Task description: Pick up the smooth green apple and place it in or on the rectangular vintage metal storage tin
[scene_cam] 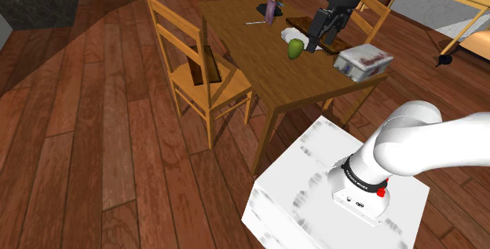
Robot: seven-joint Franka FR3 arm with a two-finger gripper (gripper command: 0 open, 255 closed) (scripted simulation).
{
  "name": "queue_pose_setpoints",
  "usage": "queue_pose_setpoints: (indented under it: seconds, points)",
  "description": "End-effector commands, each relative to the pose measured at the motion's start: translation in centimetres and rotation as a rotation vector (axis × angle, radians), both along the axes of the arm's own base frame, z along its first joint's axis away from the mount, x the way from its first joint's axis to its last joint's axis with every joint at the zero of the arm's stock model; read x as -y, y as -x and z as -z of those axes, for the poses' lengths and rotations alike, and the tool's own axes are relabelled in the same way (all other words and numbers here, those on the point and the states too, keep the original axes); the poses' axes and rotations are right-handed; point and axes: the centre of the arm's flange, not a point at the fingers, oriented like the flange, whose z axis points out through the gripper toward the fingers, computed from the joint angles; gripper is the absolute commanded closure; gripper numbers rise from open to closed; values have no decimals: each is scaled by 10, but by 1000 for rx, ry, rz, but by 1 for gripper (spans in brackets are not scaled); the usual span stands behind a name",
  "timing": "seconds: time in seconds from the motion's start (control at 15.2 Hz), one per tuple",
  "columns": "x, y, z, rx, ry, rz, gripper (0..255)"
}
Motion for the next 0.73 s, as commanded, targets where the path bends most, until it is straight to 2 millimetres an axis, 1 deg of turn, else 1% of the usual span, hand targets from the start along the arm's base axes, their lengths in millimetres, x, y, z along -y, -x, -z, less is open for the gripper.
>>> queue_pose_setpoints:
  seconds: [0.0,0.66]
  points:
    - [0,0,0,0,0,0,0]
    - [106,-69,50,-40,-5,-7,0]
